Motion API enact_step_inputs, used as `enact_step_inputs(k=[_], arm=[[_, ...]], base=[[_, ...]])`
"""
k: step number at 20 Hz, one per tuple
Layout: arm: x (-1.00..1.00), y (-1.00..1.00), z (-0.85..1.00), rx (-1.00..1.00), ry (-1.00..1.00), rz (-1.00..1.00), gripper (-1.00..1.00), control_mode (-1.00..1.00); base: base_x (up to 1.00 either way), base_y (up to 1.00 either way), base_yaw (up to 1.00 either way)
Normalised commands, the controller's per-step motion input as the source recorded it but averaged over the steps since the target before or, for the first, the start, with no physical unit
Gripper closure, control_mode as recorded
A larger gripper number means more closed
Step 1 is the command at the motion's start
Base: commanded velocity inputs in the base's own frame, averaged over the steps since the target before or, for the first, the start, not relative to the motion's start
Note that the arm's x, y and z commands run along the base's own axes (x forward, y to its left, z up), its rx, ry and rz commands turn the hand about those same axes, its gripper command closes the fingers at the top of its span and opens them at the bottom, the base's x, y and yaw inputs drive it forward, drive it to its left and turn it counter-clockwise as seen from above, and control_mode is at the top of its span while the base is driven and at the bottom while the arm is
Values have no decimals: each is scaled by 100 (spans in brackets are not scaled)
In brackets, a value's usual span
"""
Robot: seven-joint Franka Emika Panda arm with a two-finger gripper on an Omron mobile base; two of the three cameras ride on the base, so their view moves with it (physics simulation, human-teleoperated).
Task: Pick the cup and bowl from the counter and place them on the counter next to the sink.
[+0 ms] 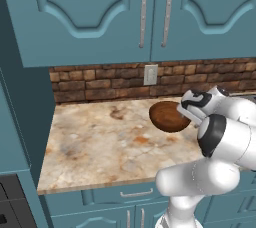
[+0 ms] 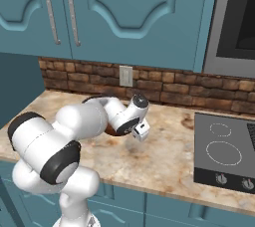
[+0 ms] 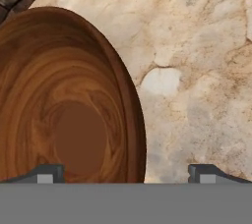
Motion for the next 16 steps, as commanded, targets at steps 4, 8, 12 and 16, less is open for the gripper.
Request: enact_step_inputs(k=[4, 8, 12, 16], arm=[[15, 0, -19, 0, 0, 0, -100, -100], [7, 1, -12, 0, 0, 0, -100, -100], [0, 0, 0, 0, 0, 0, -100, -100], [0, -5, 0, 1, 0, 0, -100, -100]], base=[[0, 0, 0], [0, 0, 0], [0, 0, 0], [0, 0, 0]])
